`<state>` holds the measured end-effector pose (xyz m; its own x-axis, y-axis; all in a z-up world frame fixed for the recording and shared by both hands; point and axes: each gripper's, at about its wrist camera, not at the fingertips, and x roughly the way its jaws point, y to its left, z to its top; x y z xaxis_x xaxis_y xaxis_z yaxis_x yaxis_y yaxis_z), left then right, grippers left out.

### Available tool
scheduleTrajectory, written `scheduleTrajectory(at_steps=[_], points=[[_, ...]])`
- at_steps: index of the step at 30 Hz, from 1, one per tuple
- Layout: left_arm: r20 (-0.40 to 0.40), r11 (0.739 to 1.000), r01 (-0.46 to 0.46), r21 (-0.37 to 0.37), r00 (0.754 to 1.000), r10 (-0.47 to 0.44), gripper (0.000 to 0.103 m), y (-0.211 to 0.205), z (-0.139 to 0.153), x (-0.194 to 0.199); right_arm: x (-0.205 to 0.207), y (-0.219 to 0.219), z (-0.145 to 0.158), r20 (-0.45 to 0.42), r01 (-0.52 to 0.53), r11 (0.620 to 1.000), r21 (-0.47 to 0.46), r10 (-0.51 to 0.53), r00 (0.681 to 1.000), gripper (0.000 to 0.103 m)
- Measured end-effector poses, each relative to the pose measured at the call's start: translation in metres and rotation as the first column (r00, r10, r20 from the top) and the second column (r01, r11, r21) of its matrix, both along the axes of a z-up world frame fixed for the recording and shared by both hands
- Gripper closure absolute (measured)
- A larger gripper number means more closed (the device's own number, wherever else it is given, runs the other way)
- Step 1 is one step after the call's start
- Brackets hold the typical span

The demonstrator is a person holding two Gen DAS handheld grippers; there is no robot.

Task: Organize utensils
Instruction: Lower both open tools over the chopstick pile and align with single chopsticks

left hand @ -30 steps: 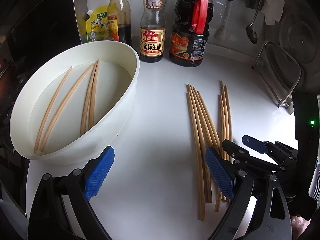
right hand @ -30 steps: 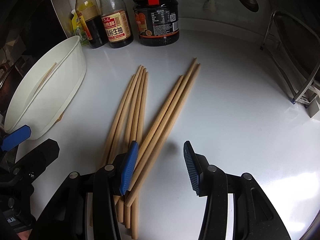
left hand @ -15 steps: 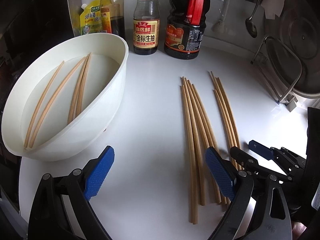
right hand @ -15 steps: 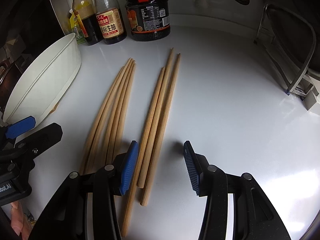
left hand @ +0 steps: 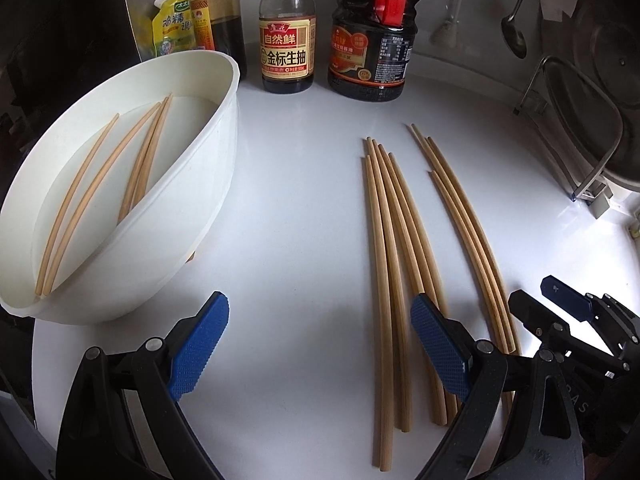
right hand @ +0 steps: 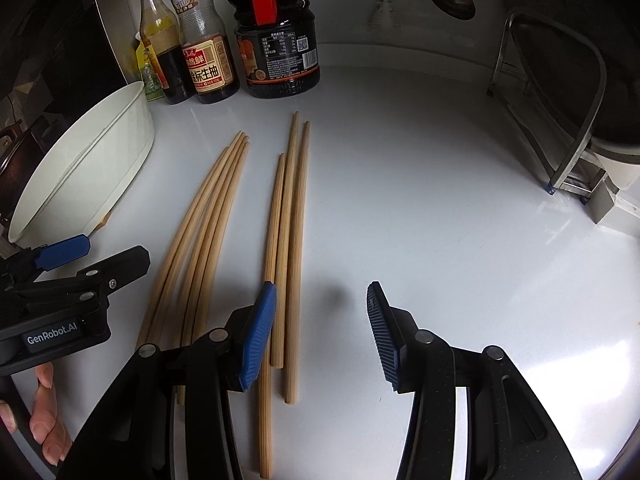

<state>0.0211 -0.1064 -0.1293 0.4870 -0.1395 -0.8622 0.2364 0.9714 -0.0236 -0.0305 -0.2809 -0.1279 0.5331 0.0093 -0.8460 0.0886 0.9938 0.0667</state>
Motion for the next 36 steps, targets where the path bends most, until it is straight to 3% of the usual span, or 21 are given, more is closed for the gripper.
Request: scheduleTrajectory(at_steps=[9,17,32,34,36], points=[[-0.029,1.0,-0.016,0.019,0.999,0.017,0.012,0.001,-0.009,0.005,0.01,-0.002,-0.008,-0.011,0.017,1.0,-0.016,-0.017,1.0,0.058],[-0.023,0.997,-0.015,0.072,1.0,0.017,0.012,-0.002,-0.017,0.004,0.011,-0.001,-0.009,-0.005,0.015,0.999,-0.033,-0.015,1.0,0.058],[-0.015,0.995,-0.005,0.102,1.0,0.007,0.012,-0.013,-0.022,0.004,0.015,0.004,-0.014,-0.005,-0.012,0.997,-0.072,0.011,1.0,0.058],[-0.018,0.996,0.0,0.089,1.0,0.002,0.014,-0.015,-0.022,0.005,0.017,0.006,-0.015,-0.001,-0.026,0.997,-0.076,0.026,1.0,0.063],[-0.025,0.998,0.008,0.063,1.0,-0.006,0.023,-0.016,-0.021,0.005,0.018,0.009,-0.015,0.004,-0.038,0.996,-0.082,0.039,0.999,0.065]])
